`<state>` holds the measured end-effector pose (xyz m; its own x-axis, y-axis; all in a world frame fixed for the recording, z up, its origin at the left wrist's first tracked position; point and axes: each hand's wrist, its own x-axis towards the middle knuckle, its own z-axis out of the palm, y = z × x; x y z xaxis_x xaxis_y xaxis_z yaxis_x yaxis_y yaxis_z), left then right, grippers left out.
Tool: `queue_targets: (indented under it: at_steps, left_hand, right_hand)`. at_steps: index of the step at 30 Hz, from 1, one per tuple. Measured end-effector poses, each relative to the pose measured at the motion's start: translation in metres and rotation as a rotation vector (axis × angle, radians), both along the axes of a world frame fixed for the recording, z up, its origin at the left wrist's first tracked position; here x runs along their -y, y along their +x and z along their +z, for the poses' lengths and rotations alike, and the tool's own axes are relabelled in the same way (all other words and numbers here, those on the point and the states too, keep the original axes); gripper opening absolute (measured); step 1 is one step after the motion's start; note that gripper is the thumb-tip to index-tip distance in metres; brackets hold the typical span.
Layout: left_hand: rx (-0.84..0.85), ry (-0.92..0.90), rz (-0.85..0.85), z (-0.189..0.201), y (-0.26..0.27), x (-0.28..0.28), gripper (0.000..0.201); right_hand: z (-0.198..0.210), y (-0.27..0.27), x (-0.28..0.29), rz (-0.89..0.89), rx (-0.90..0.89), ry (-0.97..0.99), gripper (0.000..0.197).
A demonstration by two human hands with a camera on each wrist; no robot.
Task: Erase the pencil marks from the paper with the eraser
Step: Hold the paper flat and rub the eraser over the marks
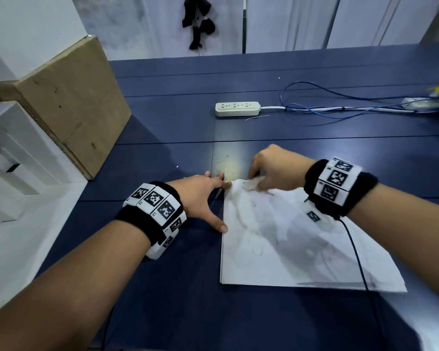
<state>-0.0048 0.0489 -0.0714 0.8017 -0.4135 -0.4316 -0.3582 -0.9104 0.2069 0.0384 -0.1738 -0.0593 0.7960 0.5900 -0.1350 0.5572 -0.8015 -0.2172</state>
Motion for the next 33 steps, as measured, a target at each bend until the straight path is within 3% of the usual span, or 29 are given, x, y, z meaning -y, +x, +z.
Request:
queue_targets:
  at_steps: [2, 4, 8, 10, 16, 22, 24, 28, 33]
  left_hand:
    - [-0.009, -0.006, 0.006, 0.000, 0.001, 0.000, 0.122]
    - [-0.011, -0.009, 0.006, -0.001, 0.001, -0.001, 0.122]
    - [-0.013, -0.008, 0.006, -0.002, 0.001, -0.001, 0.122]
    - [-0.007, 0.001, -0.003, -0.001, 0.000, 0.000, 0.122]
    - [-0.007, 0.004, 0.003, 0.000, 0.000, 0.000, 0.121]
    - [-0.013, -0.006, 0.010, 0.000, 0.000, 0.000, 0.121]
    - [-0.009, -0.007, 0.006, 0.000, -0.001, 0.001, 0.121]
    - [-0.009, -0.002, 0.013, 0.001, -0.001, 0.001, 0.121]
    - [-0.011, -0.002, 0.030, 0.001, 0.000, 0.001, 0.121]
  right_hand:
    - [0.000, 0.001, 0.002, -0.032, 0.036, 0.024, 0.023]
    - [-0.001, -0.012, 0.006, 0.056, 0.037, 0.014, 0.023]
    - [0.003, -0.036, 0.008, 0.135, -0.217, -0.027, 0.041]
    - [0.003, -0.025, 0.004, 0.112, -0.177, -0.041, 0.048]
    - [0.002, -0.013, 0.002, 0.042, -0.011, 0.005, 0.022]
    - [0.006, -0.033, 0.011, 0.068, -0.240, -0.051, 0.038]
    - [0.006, -0.025, 0.008, 0.028, -0.190, -0.017, 0.044]
    - [0.006, -0.018, 0.002, -0.045, -0.076, 0.022, 0.024]
    - [0.005, -0.040, 0.011, 0.048, -0.085, -0.004, 0.026]
